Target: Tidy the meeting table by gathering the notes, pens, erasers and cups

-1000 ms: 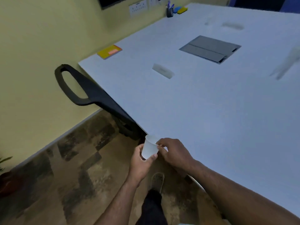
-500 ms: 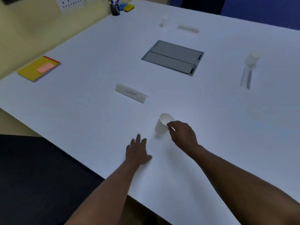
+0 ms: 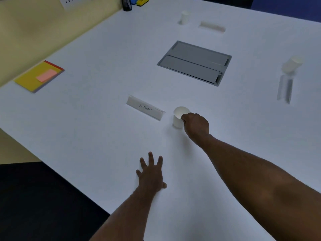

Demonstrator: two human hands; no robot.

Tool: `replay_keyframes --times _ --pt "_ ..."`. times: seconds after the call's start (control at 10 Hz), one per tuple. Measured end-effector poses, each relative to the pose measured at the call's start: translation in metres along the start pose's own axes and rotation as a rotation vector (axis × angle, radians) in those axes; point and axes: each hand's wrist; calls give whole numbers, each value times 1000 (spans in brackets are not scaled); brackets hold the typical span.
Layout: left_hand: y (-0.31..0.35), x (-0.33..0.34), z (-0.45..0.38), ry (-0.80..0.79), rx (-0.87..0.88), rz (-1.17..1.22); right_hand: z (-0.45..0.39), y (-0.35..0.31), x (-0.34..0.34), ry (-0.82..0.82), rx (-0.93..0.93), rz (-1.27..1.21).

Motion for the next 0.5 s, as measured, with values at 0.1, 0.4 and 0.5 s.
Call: replay_keyframes --times 0.1,0.4,0.5 --pt "-1 -1 -2 -3 -3 21 -7 5 2 -45 -3 66" --pt "-3 -6 0 -6 -25 64 50 30 5 29 -45 -49" --pt "8 6 14 32 -24 46 124 47 22 -75 30 -185"
Point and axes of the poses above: each hand's wrist, its own z-axis away from the middle knuckle, its own x-axis out of the palm, y = z × x, and after that the axes turned 6 degrees about -y, right-handed
